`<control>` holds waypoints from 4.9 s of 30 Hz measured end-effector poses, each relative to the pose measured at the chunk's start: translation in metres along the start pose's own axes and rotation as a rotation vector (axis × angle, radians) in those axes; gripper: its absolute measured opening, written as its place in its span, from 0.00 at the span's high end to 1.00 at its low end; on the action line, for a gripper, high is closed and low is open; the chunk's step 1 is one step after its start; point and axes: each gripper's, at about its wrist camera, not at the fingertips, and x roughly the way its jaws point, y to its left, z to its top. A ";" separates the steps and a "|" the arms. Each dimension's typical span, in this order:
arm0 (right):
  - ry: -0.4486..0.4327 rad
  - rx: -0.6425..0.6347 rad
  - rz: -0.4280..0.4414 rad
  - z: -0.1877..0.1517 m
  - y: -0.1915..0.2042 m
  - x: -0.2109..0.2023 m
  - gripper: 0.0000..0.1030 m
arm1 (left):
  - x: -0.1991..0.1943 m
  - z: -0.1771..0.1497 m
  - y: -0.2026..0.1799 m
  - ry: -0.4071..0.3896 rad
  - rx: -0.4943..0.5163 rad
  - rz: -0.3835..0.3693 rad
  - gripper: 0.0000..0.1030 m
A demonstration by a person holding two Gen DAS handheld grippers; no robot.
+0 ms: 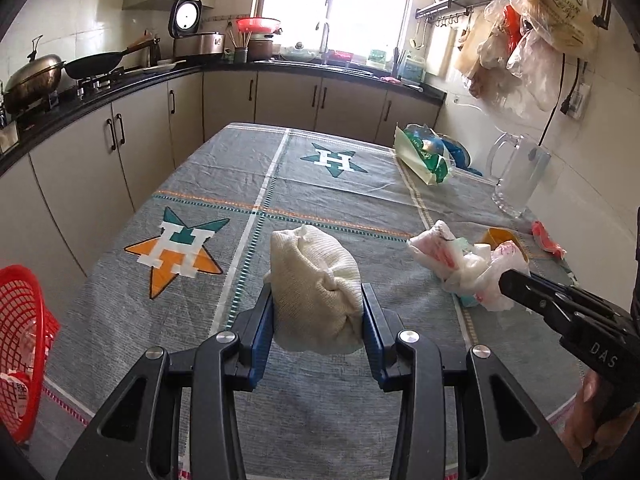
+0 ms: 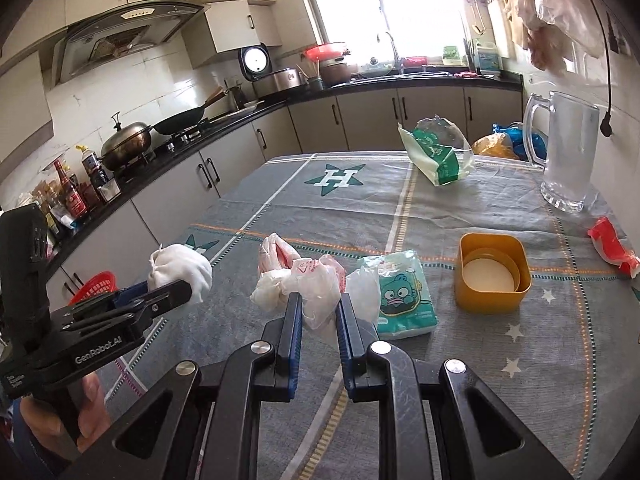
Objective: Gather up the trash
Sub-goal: 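Carry the white cloth and plastic bags to the red basket with both tools, then open the right tool to drop the plastic bags while the left tool releases the cloth, then move both tools back over the table toward the tissue pack and yellow container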
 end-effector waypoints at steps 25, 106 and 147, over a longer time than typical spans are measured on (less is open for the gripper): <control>0.034 0.089 -0.001 0.007 0.011 -0.010 0.82 | -0.057 0.004 0.031 -0.071 -0.063 -0.010 0.62; 0.288 -0.061 0.314 -0.005 0.315 0.126 0.63 | -0.138 -0.082 0.292 -0.073 -0.446 0.292 0.42; 0.123 0.454 -0.369 0.032 -0.127 -0.011 0.63 | -0.084 -0.023 0.034 0.116 -0.001 -0.026 0.37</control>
